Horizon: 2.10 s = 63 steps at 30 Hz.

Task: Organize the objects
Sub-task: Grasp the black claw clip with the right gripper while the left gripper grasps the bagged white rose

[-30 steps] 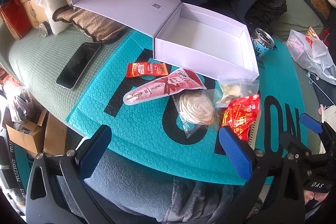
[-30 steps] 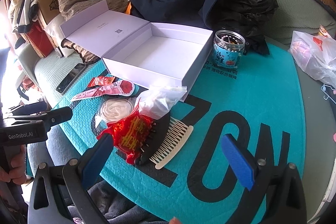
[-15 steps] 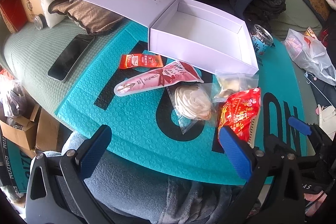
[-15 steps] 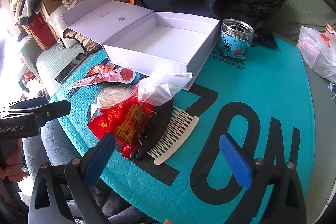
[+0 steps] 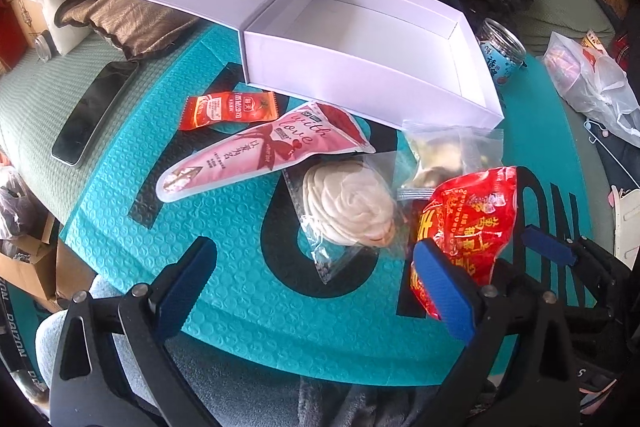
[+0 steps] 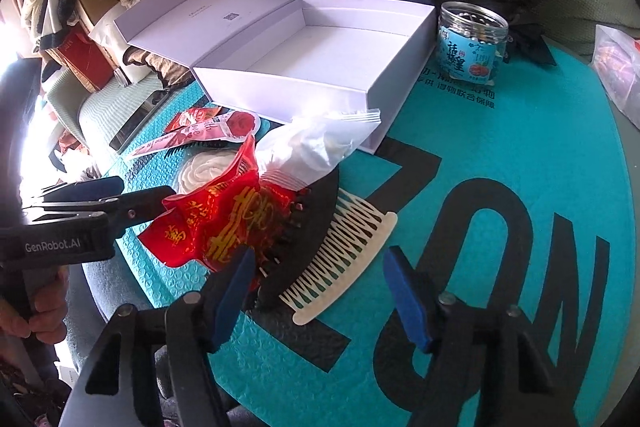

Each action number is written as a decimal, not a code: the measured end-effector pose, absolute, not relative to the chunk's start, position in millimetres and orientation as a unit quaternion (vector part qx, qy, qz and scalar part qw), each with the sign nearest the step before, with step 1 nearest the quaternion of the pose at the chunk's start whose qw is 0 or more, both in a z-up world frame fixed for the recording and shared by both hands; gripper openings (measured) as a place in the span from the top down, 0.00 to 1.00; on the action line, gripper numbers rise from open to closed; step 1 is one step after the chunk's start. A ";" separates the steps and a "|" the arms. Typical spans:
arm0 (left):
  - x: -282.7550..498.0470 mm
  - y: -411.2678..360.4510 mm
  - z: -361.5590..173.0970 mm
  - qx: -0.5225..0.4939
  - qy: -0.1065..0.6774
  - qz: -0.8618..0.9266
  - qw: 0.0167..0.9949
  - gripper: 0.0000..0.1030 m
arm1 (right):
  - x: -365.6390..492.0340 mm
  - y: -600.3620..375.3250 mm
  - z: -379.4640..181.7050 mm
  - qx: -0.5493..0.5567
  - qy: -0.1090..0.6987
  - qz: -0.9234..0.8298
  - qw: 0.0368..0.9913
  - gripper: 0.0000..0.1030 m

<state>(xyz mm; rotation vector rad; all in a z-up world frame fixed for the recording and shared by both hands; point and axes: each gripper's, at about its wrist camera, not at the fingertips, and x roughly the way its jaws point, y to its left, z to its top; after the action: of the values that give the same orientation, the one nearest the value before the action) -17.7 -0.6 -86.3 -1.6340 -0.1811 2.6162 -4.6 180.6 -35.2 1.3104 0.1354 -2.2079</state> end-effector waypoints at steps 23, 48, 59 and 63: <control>-57.9 -0.8 -122.2 -0.549 -0.113 0.824 0.080 0.04 | -26.0 156.3 -55.8 0.495 0.067 -0.805 0.319 0.64; -74.8 15.4 -124.3 -0.533 -0.129 0.826 0.128 0.37 | -24.5 183.3 -42.8 0.494 0.041 -0.804 0.329 0.66; -61.6 -0.4 -117.7 -0.542 -0.132 0.825 0.085 0.46 | -23.0 194.6 -55.5 0.512 0.052 -0.811 0.278 0.54; -63.4 -0.6 -115.2 -0.539 -0.131 0.829 0.076 0.45 | -21.8 195.9 -47.2 0.500 0.036 -0.815 0.289 0.54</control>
<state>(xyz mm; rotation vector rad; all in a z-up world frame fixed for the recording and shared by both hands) -63.4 -0.6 -115.2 -1.6149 -0.3914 2.4841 -21.8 195.9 -47.2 1.3357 0.0971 -2.1757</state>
